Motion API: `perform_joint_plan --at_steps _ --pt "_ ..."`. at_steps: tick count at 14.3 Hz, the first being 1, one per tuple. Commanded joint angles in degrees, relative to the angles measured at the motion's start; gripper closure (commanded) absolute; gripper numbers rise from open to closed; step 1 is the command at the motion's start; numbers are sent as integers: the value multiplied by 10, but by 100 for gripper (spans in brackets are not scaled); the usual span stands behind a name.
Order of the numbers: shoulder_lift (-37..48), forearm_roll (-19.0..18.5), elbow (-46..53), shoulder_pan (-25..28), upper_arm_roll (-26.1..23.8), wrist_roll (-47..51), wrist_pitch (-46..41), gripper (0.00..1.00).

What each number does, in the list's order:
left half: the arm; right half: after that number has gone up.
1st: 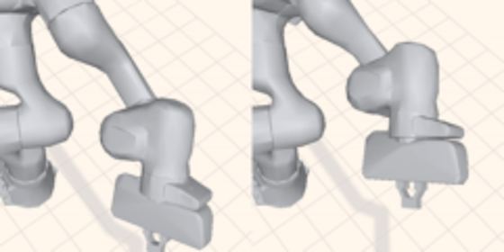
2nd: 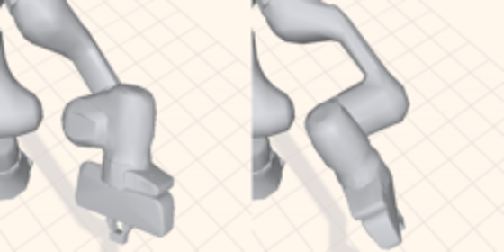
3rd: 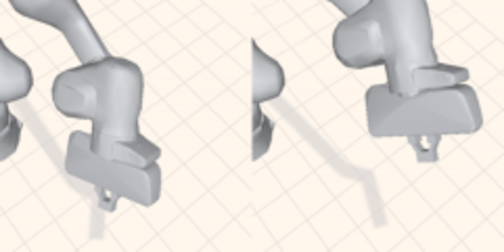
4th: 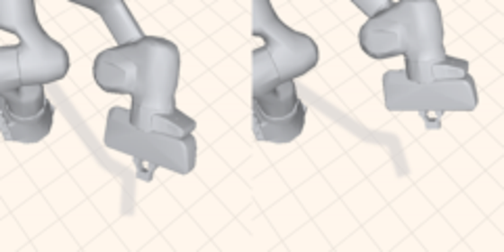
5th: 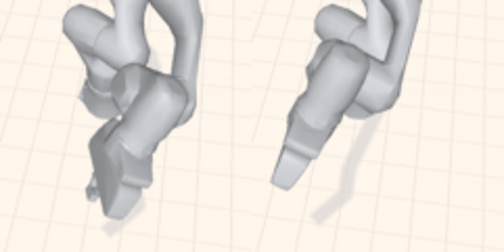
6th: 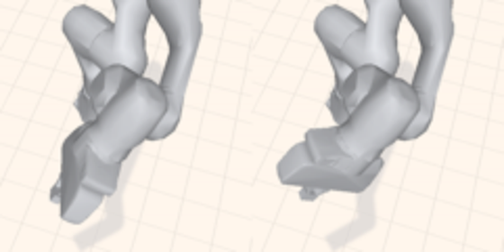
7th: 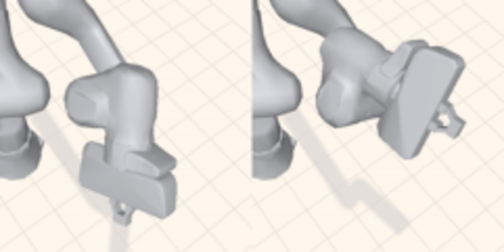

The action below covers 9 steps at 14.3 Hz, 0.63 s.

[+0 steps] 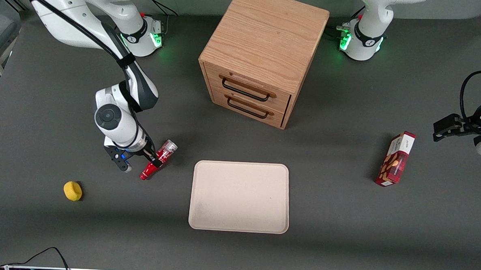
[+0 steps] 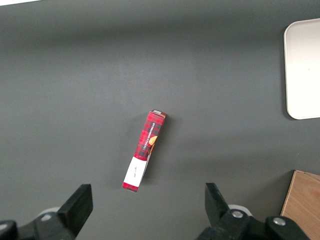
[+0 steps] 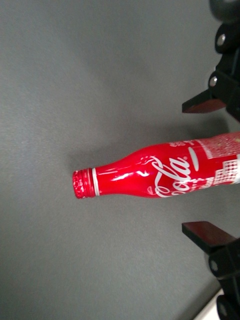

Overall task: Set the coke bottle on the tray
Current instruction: 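Close the right gripper around the bottle's body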

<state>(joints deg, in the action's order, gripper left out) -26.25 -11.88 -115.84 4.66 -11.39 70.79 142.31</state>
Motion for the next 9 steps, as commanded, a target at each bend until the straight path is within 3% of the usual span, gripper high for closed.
perform_joint_plan --at_steps 1,9 --pt "-27 -21 34 16 1 36 2 3" --pt "-68 -41 40 18 1 39 2 4"
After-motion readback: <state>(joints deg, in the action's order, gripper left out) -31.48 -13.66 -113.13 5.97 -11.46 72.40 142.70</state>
